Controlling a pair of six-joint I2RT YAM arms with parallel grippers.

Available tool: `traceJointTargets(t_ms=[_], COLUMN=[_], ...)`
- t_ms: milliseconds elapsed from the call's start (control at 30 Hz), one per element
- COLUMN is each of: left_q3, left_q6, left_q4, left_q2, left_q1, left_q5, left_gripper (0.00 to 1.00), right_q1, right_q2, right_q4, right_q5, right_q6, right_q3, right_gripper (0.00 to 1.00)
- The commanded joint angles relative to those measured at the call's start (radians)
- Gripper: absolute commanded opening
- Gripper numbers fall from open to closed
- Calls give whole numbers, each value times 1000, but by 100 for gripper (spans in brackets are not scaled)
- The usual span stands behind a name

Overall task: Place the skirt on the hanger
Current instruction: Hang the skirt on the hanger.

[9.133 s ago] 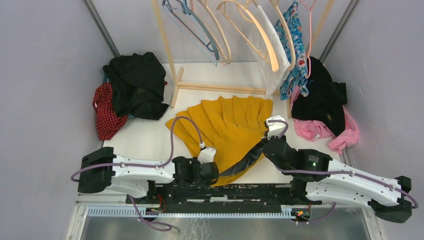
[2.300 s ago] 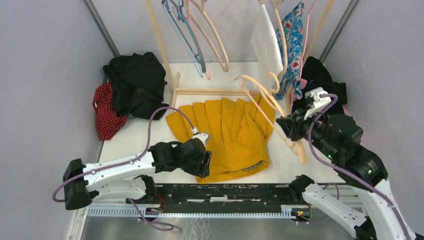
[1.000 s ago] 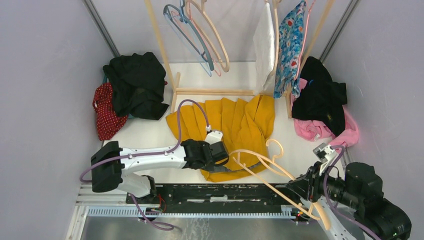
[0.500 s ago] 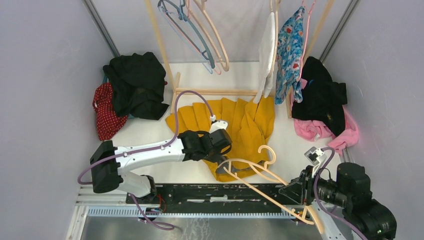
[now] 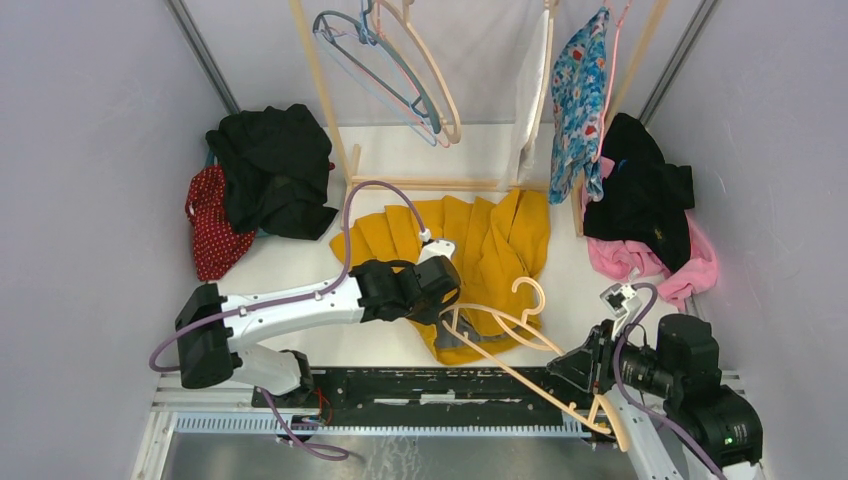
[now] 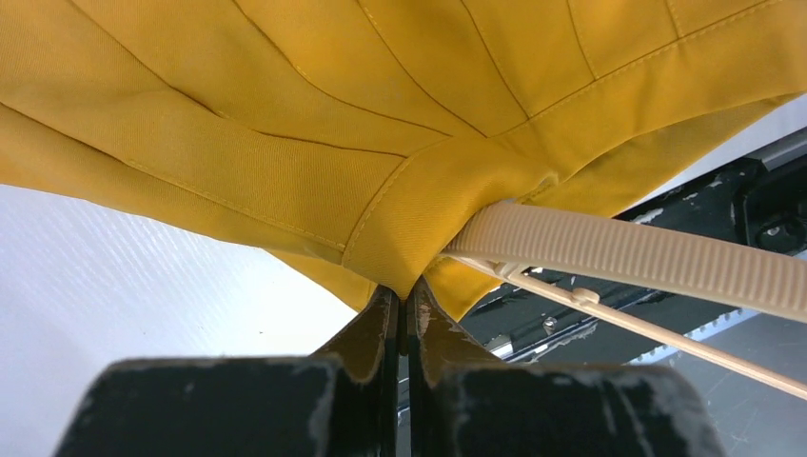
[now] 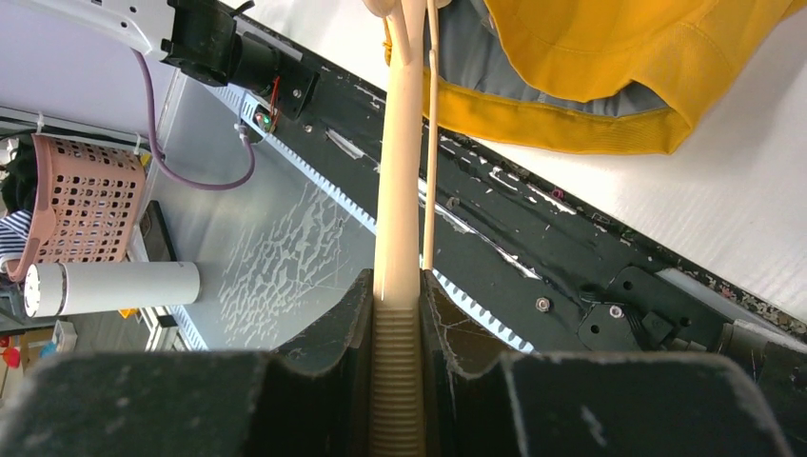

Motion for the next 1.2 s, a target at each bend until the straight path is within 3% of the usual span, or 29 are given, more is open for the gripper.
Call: traceJointTargets(t_ms=[0,233,1167], left_q3=[16,38,107], left_q6=[46,62,89], left_q4=[34,15,-24], left_q2=[-59,-71,-60], left_q1=[2,3,33], left_q5=[11,14,7], left_gripper=[3,3,3], right_q1=[4,27,185], right_q2=[33,167,513], right_q4=[76,40,110], right_q5=[26,96,220], right_q6=[-16,-74,-181], right_q3=[26,148,344], right_gripper=[2,2,2])
